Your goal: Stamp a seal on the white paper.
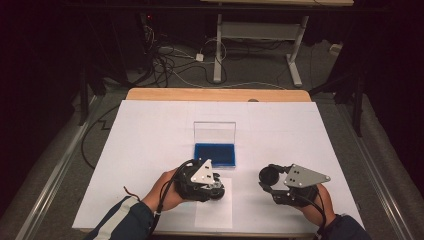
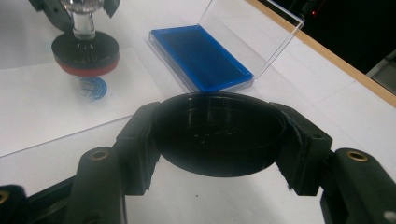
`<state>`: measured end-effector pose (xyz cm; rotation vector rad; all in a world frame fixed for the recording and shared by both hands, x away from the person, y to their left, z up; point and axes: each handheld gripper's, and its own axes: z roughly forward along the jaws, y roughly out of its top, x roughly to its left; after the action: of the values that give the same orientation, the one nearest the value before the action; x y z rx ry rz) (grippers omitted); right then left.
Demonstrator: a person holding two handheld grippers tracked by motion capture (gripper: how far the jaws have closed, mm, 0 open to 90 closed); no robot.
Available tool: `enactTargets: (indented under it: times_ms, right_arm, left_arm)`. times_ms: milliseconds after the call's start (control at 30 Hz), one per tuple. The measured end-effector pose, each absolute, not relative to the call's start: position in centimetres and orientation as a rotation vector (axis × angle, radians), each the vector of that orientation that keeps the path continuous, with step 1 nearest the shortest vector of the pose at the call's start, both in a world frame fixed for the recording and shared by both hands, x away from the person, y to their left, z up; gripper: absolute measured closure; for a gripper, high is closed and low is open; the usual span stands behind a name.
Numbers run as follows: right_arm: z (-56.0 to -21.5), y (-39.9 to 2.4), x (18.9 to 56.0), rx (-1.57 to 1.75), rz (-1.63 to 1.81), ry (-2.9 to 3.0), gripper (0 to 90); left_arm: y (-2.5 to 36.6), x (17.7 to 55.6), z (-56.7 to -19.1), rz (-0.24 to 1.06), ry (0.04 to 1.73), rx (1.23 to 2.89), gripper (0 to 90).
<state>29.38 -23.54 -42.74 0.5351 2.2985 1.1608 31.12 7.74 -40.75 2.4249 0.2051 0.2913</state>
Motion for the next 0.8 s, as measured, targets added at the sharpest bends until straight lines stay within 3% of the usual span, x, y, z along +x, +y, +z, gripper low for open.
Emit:
enactTargets:
  times_ms: [800]
  right_arm:
    - [-42.9,-23.5,29.4,0.533,1.153,2.313,38.6]
  left_arm:
    - [7.7,30.2,-44.3,0.295,0.193,2.446,54.5]
